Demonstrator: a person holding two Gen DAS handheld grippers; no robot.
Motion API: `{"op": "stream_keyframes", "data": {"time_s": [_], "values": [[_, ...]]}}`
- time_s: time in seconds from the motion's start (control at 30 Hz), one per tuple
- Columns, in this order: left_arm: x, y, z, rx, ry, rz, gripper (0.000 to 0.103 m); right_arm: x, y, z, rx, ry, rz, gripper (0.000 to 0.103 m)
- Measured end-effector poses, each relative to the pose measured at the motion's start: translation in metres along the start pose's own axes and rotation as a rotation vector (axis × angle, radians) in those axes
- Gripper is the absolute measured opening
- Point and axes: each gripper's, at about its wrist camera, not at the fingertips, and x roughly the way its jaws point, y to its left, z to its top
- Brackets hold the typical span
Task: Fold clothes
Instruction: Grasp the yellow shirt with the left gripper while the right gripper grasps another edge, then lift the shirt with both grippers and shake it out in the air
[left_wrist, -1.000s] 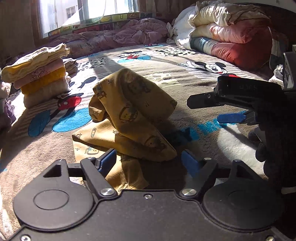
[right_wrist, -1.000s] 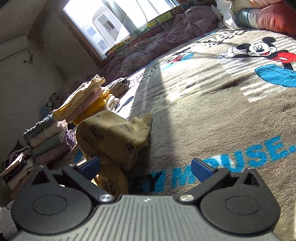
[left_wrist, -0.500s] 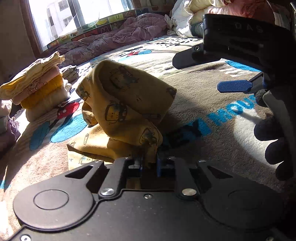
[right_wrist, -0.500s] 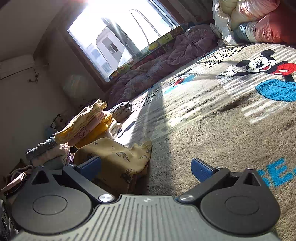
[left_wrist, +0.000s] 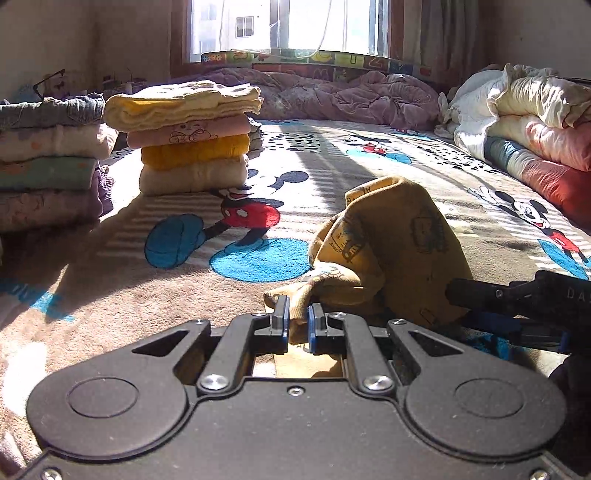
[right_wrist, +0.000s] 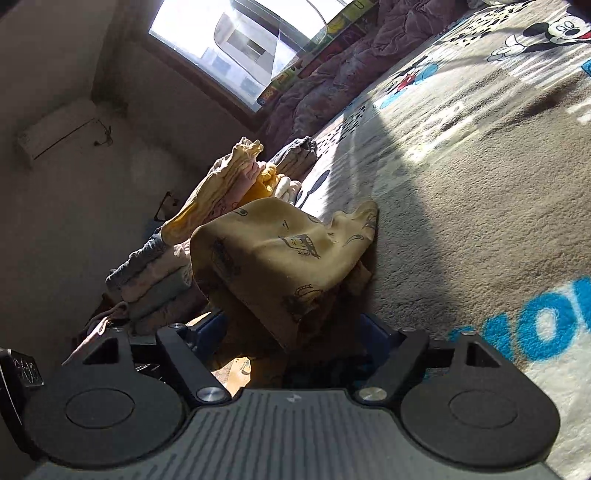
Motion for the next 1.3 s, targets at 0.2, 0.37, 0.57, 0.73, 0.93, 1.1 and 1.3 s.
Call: {"op": "stream_keyframes", "data": {"time_s": [0.2, 0.37, 0.57, 0.73, 0.93, 1.1, 1.3], "values": [[0.001, 0.002, -0.003, 0.000, -0.007, -0.014, 0.009, 0.021, 0.007, -0.003, -0.046, 0.042, 0.014, 0.014], [-0.016, -0.003, 0.001, 0.025, -0.090, -0.022, 0.009, -0.003, 0.005, 0.008, 0.011, -0.043, 0.117, 0.009], [-0.050, -0.013, 0.004, 0.080, -0.177, -0.072, 0.009, -0.042, 0.001, 0.024, 0.098, -0.172, 0.238, 0.006], [-0.085, -0.023, 0.008, 0.101, -0.215, -0.219, 0.008, -0.091, -0.010, 0.024, 0.199, -0.256, 0.295, 0.006], [-0.106, -0.029, 0.013, 0.046, -0.205, -0.381, 0.008, -0.160, -0.031, 0.015, 0.330, -0.353, 0.334, 0.006], [-0.070, -0.045, -0.004, 0.054, -0.061, -0.393, 0.008, -0.172, -0.034, 0.020, 0.142, -0.283, -0.091, 0.014], [-0.037, -0.063, -0.027, 0.152, 0.040, -0.312, 0.009, -0.162, -0.016, -0.001, -0.108, -0.185, -0.375, 0.049]]}}
